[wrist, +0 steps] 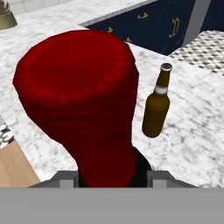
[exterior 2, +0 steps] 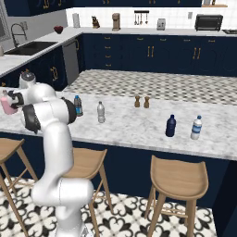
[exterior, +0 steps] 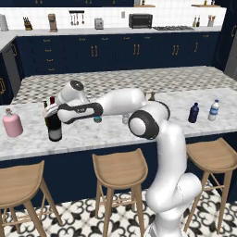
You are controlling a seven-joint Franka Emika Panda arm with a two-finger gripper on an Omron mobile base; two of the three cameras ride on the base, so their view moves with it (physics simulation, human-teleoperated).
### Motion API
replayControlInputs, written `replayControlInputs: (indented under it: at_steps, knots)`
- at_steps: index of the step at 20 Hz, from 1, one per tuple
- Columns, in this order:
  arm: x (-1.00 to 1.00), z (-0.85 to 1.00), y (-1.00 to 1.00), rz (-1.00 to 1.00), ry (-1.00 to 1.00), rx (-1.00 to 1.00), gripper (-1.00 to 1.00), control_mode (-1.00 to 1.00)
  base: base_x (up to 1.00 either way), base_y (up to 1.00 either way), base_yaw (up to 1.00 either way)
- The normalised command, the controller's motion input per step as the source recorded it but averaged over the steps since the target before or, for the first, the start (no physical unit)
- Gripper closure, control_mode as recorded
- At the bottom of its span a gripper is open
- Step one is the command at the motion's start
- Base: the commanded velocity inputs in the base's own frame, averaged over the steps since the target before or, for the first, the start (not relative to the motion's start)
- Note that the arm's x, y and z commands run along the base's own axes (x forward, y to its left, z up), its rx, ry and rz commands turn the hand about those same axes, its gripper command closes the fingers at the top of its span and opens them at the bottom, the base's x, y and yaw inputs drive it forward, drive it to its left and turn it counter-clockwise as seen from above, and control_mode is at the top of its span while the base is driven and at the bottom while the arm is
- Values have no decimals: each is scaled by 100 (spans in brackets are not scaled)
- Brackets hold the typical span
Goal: Move the plastic bottles in the middle to the plastics group, and the glass bottles in the middle to the glass group.
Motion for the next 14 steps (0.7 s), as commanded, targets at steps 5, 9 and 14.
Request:
replayControlInputs:
  at_steps: [5, 9, 14]
  knots:
    - [8, -1, 39, 0, 0, 0, 100, -100, 0, 0, 0]
    - [37, -3, 28, 0, 0, 0, 100, -100, 0, 0, 0]
    - [49, -12, 25, 0, 0, 0, 100, -100, 0, 0, 0]
